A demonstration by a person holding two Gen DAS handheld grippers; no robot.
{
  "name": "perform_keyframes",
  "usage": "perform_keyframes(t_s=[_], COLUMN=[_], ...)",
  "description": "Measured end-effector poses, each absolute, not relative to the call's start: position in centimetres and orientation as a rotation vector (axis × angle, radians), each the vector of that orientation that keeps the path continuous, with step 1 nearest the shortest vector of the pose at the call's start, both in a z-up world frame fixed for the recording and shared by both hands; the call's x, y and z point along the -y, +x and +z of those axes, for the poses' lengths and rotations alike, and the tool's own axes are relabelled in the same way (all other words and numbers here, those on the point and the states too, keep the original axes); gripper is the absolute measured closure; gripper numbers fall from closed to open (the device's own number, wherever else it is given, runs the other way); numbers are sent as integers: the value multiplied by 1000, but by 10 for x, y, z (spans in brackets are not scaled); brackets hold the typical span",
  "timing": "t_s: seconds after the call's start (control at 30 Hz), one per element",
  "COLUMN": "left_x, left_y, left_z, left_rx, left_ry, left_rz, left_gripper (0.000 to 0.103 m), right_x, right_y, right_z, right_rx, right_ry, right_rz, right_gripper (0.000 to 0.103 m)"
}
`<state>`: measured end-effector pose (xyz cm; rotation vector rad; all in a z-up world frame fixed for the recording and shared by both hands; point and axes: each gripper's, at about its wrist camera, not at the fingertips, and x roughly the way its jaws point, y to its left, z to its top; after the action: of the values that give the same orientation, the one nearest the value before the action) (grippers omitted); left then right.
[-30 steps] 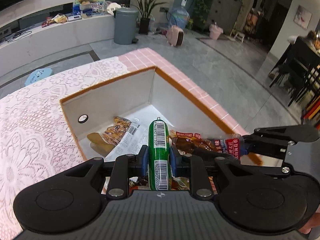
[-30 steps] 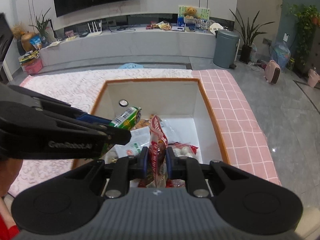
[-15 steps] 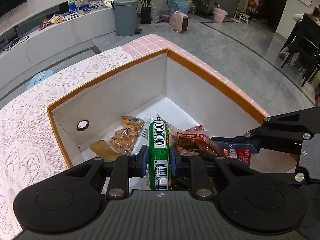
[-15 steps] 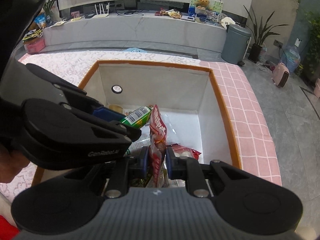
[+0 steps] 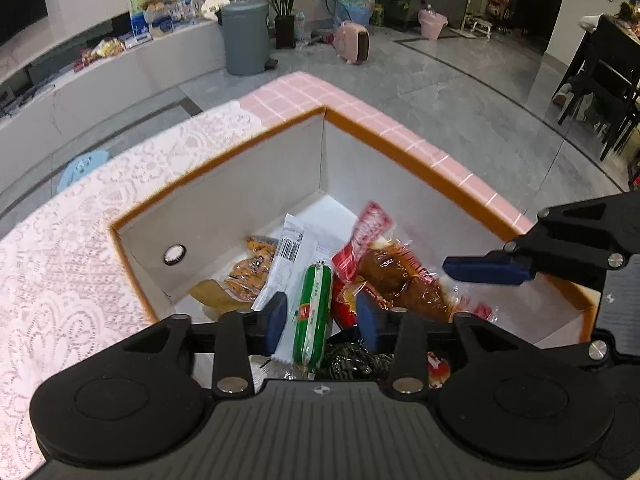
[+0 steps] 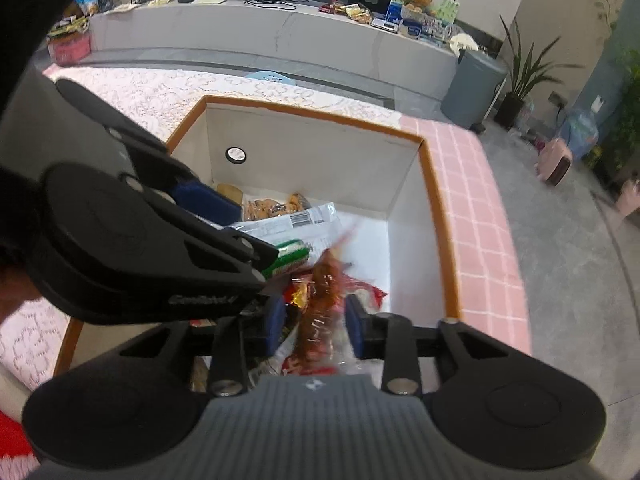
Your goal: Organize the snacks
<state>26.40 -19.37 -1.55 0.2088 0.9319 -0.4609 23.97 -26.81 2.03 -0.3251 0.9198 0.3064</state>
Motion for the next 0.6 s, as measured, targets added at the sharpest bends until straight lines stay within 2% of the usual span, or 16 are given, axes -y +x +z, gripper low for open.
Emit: perform_keyframes(t_s=[0.07,0.3,0.5,0.6], left_x=[190,160,128,111], left_y=[254,213,164,137], left_z=[-5,35,70,82], left_rx=[-907,-826,-730,-679], left_ry=[214,167,100,69], left_rz=[-456,-399,-324,-297], left_gripper=[51,40,33,28], right_x=[268,265,267,265], right_y=[234,203,167,147], right_z=[28,67,105,122], right_rx=[-917,-867,-828,-797], right_ry=[-332,-356,-243,-182], right_rz=[305,275,307,339], right_gripper=[59,30,16,14])
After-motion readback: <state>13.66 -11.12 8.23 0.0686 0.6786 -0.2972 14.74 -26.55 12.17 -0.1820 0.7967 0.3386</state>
